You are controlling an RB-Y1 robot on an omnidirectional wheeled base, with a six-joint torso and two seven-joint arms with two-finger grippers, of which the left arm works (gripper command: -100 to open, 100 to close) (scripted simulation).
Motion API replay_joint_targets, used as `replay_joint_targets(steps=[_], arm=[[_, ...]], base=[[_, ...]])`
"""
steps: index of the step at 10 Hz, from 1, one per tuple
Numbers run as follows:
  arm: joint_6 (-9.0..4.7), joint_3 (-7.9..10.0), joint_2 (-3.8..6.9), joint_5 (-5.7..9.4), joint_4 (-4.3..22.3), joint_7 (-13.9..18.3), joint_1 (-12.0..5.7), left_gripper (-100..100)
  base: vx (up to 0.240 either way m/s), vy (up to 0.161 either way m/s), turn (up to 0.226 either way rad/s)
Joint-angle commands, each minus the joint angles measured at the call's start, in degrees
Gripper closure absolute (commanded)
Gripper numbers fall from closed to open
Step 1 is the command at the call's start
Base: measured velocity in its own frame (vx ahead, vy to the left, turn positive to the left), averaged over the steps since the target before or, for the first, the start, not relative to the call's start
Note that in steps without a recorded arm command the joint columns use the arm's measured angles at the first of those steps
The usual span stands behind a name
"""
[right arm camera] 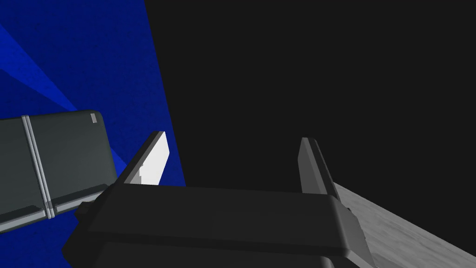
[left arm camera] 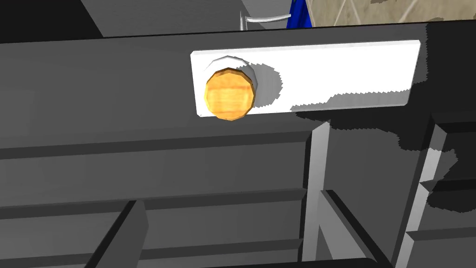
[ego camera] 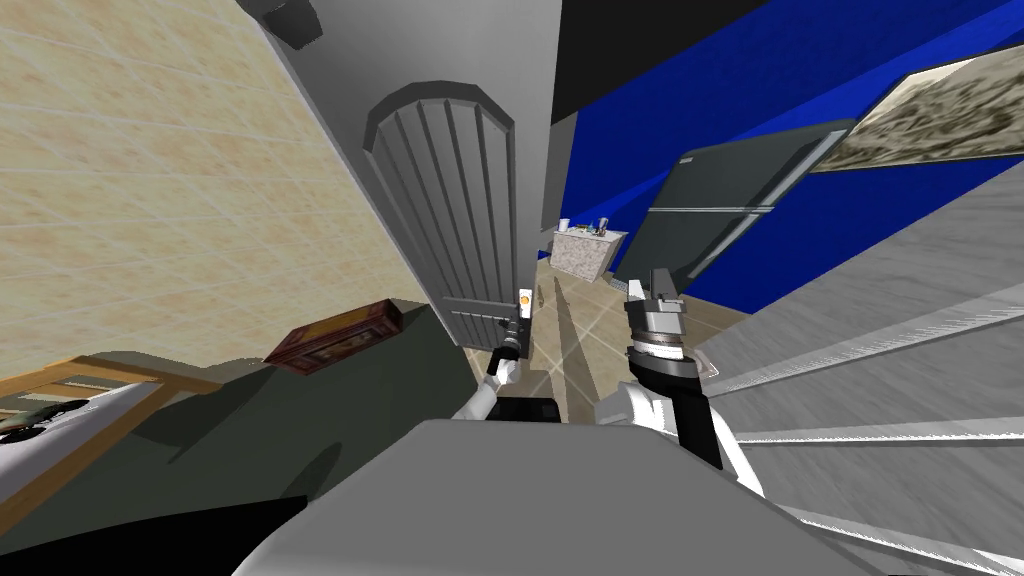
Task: Push the door open
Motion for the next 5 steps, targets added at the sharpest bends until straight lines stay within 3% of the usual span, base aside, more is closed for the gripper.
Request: replay_joint_targets(steps=[1, 2, 4, 5], arm=[[0.00, 0.00, 0.00, 0.00, 0.00, 0.00, 0.00, -100], [0.03, 0.21, 1.53, -0.07, 0.18, -0.04, -0.18, -100], [0.09, 0.62, 2.60, -0.31, 0.53, 0.25, -0.51, -100], [0.12, 0.86, 2.77, -0.45, 0.73, 0.41, -0.69, -100]], base=[[-0.038, -0.022, 0.007], [0.086, 0.018, -0.019], [0.226, -0.006, -0.021], [0.231, -0.081, -0.016]])
